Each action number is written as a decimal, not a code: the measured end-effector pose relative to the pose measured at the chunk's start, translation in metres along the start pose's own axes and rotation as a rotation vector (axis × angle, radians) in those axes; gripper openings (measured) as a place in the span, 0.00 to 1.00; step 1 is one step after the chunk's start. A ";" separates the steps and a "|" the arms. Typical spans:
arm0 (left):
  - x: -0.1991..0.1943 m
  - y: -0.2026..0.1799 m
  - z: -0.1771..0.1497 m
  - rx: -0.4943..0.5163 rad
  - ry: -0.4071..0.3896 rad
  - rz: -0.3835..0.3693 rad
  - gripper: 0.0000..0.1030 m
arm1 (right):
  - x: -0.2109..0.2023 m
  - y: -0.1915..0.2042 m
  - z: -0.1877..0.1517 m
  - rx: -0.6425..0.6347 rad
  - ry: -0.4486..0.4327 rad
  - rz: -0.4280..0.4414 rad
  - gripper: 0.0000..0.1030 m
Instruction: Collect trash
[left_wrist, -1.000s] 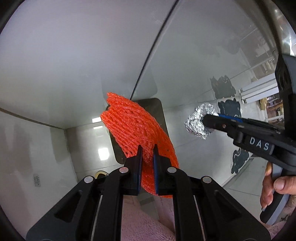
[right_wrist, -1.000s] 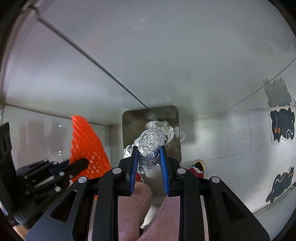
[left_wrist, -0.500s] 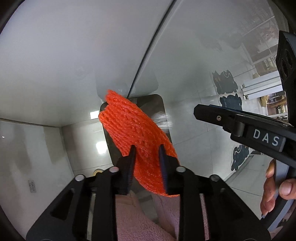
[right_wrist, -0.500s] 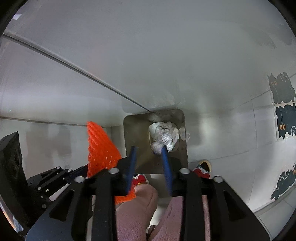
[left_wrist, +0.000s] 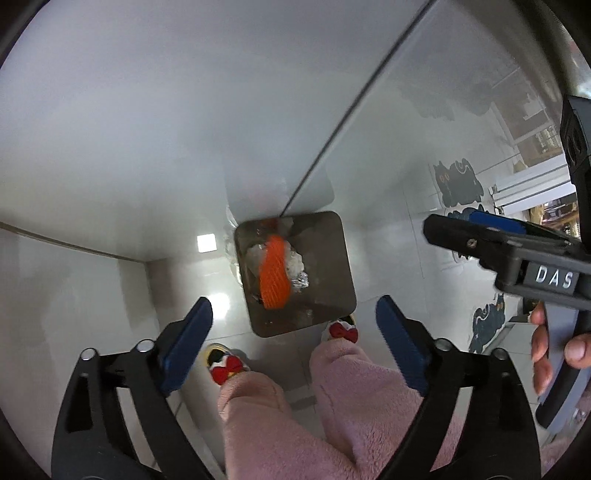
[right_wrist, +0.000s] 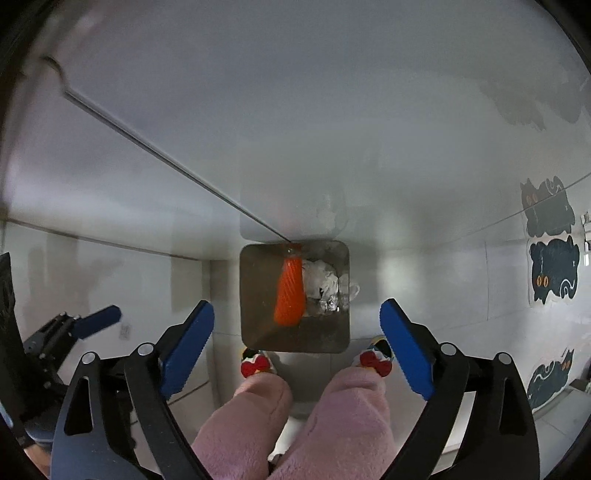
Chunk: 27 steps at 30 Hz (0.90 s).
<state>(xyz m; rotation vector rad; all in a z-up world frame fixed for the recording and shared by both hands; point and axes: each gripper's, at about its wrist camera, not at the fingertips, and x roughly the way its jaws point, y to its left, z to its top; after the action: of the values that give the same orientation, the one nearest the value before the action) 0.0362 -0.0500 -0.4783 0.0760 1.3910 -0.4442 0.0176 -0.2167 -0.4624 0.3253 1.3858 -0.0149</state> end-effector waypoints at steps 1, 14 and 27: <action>-0.010 0.000 0.000 0.012 -0.008 0.004 0.85 | -0.008 0.000 0.001 -0.001 -0.007 0.003 0.89; -0.159 0.007 0.019 -0.007 -0.221 0.070 0.88 | -0.147 0.017 0.013 -0.066 -0.223 0.006 0.89; -0.265 0.021 0.059 -0.043 -0.418 0.127 0.88 | -0.237 0.034 0.072 -0.090 -0.425 0.002 0.89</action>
<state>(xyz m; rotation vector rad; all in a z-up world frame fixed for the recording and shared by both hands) 0.0687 0.0190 -0.2174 0.0336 0.9779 -0.3027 0.0485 -0.2433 -0.2160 0.2313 0.9613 -0.0192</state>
